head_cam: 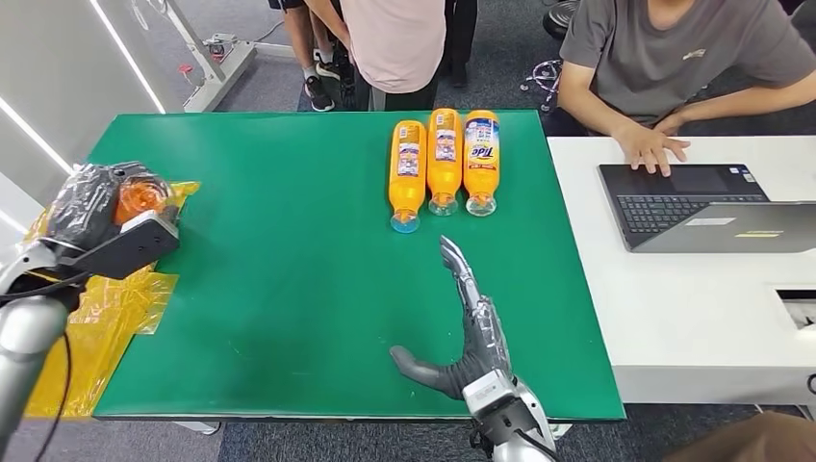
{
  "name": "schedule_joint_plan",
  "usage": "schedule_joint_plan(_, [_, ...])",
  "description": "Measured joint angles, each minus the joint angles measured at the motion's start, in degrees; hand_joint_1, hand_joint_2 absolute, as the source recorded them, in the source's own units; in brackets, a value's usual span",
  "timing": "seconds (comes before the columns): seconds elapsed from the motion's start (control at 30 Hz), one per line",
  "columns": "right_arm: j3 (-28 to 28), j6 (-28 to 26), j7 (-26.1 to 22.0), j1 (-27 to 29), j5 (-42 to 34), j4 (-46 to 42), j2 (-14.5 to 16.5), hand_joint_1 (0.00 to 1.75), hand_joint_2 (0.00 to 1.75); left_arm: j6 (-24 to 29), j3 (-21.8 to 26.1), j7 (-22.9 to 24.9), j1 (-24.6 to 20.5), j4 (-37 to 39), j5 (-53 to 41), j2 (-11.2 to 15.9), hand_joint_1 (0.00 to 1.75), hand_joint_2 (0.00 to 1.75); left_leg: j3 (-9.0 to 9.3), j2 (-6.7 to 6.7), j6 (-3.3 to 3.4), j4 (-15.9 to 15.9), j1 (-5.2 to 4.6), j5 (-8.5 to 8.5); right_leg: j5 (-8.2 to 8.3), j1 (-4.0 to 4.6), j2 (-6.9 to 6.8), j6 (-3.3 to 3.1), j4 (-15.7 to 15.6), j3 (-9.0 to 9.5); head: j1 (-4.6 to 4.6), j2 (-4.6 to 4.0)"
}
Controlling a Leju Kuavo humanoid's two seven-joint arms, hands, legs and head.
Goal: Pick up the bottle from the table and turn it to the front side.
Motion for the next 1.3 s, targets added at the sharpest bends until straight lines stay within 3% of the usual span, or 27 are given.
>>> schedule_joint_plan(0.13, [-0.64,0.57,-0.4,0.67,-0.85,-0.02,-0.16,0.0,1.75,-5.87,-0.73,-0.27,-0.9,-1.29,-1.33,6.69,1.75,1.75,-0.02,-0.04,0.0,0.0,0.01,0.0,-0.02,0.01,-0.06,-0.02,-0.01,-0.01,0.01,0.0])
schedule_joint_plan(0.27, [-0.78,0.94,-0.75,1.38,-1.42,-0.03,-0.19,0.0,1.75,-12.05,-4.89,-0.5,-5.42,-1.18,-1.26,12.22,1.75,1.75,-0.05,-0.06,-0.01,0.01,0.02,0.01,0.0,0.03,-0.08,-0.01,-0.03,-0.01,0.03,0.0])
schedule_joint_plan(0.47, [-0.79,0.91,-0.9,2.2,-1.48,-0.16,-0.19,0.0,1.75,-14.05,-10.76,-1.15,-9.16,0.11,-0.41,15.64,1.75,1.75,-0.04,-0.04,-0.01,0.02,-0.02,0.01,0.02,0.0,-0.07,-0.02,-0.04,0.0,0.02,0.0])
schedule_joint_plan(0.67, [-0.86,0.98,-1.0,3.21,-1.82,-1.09,-0.22,0.0,1.75,-17.33,-18.7,-5.12,-11.17,5.65,-4.34,15.14,1.75,1.75,-0.04,-0.06,-0.01,0.03,0.0,0.01,0.02,0.0,-0.08,-0.03,-0.06,-0.05,0.02,0.0])
schedule_joint_plan(0.83, [-0.87,0.91,-1.23,3.91,-2.0,-1.34,-0.28,0.0,1.75,-22.74,-29.88,-9.32,-21.21,15.37,-3.04,12.41,1.75,1.75,-0.05,-0.16,-0.07,0.04,0.0,0.07,0.05,0.0,-0.17,-0.04,-0.04,0.01,0.02,0.0])
schedule_joint_plan(0.97, [-0.87,0.72,-1.35,4.06,-1.98,-1.36,-0.29,0.0,1.75,-22.23,-37.02,-11.05,-25.83,23.05,-1.17,9.66,1.75,1.75,-0.01,-0.03,-0.08,0.04,-0.03,0.07,0.09,-0.01,-0.07,-0.09,-0.03,0.02,0.03,0.0])
schedule_joint_plan(1.3, [-0.85,0.56,-0.95,3.94,-1.93,-1.88,-0.46,0.0,1.75,-20.57,-44.8,-13.79,-28.3,33.73,-0.49,7.0,1.75,1.75,-0.03,-0.02,-0.08,0.02,0.01,0.06,0.08,0.0,-0.06,-0.1,-0.03,-0.03,0.03,0.0])
